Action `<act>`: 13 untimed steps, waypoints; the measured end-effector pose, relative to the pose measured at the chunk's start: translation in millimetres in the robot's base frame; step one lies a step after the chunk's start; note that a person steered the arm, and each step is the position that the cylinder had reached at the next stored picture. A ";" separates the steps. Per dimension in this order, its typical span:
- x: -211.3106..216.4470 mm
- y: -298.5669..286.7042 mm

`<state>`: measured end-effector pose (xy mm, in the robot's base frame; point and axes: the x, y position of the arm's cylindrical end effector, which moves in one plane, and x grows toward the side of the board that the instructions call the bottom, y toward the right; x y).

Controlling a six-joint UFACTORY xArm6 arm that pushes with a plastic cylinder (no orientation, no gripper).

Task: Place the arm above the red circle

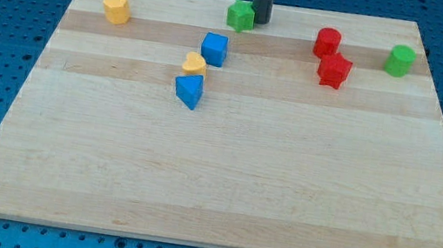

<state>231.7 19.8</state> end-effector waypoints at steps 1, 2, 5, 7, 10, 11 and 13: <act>0.4 0.5; 1.0 12.1; 11.6 16.6; 12.0 16.6; 91.6 15.2; 30.3 43.7; -36.2 92.7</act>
